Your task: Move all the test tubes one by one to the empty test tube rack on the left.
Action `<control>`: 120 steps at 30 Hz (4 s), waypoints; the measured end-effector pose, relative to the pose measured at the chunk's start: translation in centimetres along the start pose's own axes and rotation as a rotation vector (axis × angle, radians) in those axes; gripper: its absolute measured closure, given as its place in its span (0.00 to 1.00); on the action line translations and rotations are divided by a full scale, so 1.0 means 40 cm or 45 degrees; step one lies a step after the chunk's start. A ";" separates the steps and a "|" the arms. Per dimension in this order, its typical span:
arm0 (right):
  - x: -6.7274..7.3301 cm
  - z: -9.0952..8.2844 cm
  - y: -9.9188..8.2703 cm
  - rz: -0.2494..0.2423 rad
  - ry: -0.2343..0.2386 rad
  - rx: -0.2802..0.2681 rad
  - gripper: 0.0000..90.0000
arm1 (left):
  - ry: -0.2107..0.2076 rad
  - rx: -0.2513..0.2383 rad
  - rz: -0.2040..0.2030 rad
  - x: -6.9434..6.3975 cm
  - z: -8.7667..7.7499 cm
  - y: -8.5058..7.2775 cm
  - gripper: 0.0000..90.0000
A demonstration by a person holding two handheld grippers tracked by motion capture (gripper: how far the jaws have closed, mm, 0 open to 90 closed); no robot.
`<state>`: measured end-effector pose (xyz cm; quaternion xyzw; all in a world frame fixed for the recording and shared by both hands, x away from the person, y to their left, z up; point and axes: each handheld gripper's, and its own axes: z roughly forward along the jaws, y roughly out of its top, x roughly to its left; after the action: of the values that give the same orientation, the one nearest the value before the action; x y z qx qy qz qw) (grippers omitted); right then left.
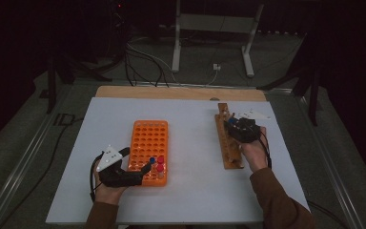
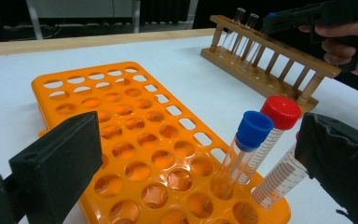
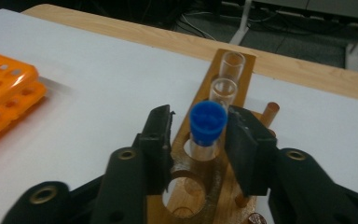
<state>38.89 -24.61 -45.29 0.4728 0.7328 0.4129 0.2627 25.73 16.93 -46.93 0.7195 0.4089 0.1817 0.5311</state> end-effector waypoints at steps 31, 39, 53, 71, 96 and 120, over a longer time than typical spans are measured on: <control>-0.017 -0.047 0.029 0.037 -0.005 -0.059 0.85 | 0.001 0.001 -0.006 -0.003 0.002 -0.001 0.02; -0.018 -0.103 0.070 0.008 0.006 -0.128 0.85 | 0.015 -0.011 -0.007 -0.004 -0.001 0.003 0.02; 0.005 -0.140 0.093 0.021 0.151 -0.166 0.85 | 0.048 -0.088 0.023 -0.003 -0.014 0.071 0.03; 0.149 -0.129 0.112 -0.064 0.429 -0.119 0.85 | -0.031 0.017 0.158 -0.036 0.067 0.159 0.03; 0.345 -0.106 0.151 -0.193 0.679 -0.062 0.85 | -0.091 0.043 0.293 -0.109 0.125 0.187 0.53; 0.345 -0.099 0.149 -0.150 0.792 -0.076 0.66 | -0.034 0.043 0.342 -0.113 0.129 0.180 0.87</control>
<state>32.93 -12.22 -38.07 0.2725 0.7916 0.5432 0.0632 29.45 9.47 -41.50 0.7789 0.3048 0.2345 0.4954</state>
